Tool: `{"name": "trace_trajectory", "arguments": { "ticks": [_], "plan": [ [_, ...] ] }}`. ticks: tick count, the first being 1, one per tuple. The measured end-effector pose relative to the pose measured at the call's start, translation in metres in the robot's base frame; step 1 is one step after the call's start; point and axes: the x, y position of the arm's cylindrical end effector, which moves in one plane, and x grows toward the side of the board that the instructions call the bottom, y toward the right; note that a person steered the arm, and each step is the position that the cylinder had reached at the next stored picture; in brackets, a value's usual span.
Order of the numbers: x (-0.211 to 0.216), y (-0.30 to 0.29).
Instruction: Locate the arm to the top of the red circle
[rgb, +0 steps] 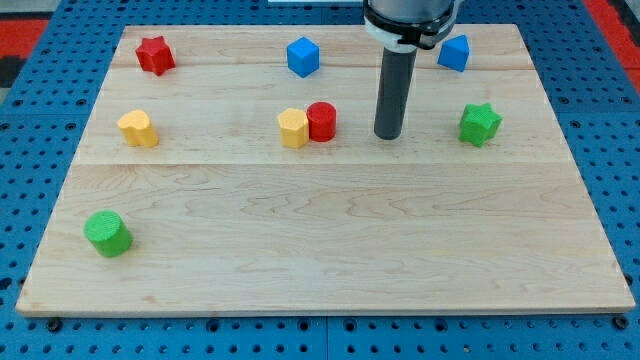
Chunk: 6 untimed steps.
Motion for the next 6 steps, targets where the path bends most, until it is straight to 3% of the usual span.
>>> {"name": "trace_trajectory", "arguments": {
  "ticks": [2, 6],
  "plan": [
    [0.0, 0.005],
    [-0.052, 0.056]
  ]
}}
